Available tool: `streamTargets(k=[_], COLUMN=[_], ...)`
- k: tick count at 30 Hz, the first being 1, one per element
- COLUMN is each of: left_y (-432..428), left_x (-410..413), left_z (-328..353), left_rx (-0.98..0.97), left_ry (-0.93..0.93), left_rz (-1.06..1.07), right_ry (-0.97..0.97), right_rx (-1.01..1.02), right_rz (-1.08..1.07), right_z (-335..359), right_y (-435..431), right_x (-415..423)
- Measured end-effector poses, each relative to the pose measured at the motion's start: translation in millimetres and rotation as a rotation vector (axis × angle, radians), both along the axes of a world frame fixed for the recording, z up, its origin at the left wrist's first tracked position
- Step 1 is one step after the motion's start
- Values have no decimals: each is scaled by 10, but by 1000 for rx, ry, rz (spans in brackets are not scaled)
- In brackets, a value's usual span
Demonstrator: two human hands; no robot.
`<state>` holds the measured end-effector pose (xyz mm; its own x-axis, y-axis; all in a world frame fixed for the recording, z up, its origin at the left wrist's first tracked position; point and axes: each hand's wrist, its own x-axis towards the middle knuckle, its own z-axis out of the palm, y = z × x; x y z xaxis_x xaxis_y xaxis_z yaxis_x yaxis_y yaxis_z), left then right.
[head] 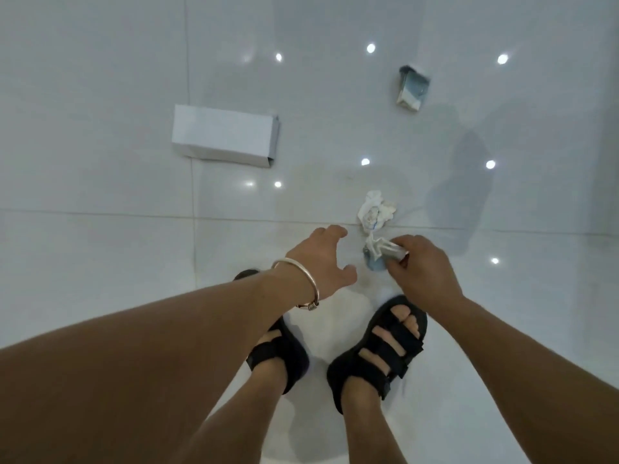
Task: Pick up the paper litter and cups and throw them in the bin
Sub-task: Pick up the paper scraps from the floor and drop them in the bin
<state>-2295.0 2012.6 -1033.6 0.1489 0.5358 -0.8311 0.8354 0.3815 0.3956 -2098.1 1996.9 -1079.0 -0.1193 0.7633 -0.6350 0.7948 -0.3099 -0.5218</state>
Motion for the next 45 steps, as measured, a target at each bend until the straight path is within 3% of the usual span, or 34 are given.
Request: streamTargets(k=[5, 9, 12, 18, 24, 28, 34, 45], left_y=[320, 471, 486, 165, -333, -397, -50, 657], left_x=[30, -11, -137, -519, -887, -1079, -1331, -2111], left_z=[613, 902, 905, 333, -294, -281, 533, 3443], left_rx=[35, 92, 99, 25, -31, -20, 49, 271], left_ry=[-108, -106, -3, 104, 130, 136, 129, 150], left_rz=[35, 64, 69, 112, 178, 214, 271, 519], right_ry=[266, 317, 216, -201, -331, -265, -148, -130], right_rx=[140, 192, 89, 36, 45, 70, 104, 329], right_rz=[-7, -19, -1, 224, 338, 305, 404, 662], right_z=[827, 1078, 940, 69, -756, -786, 347, 3525], right_y=[169, 314, 375, 473, 431, 323, 469, 1425], right_x=[-215, -278, -226, -158, -595, -727, -965, -2007])
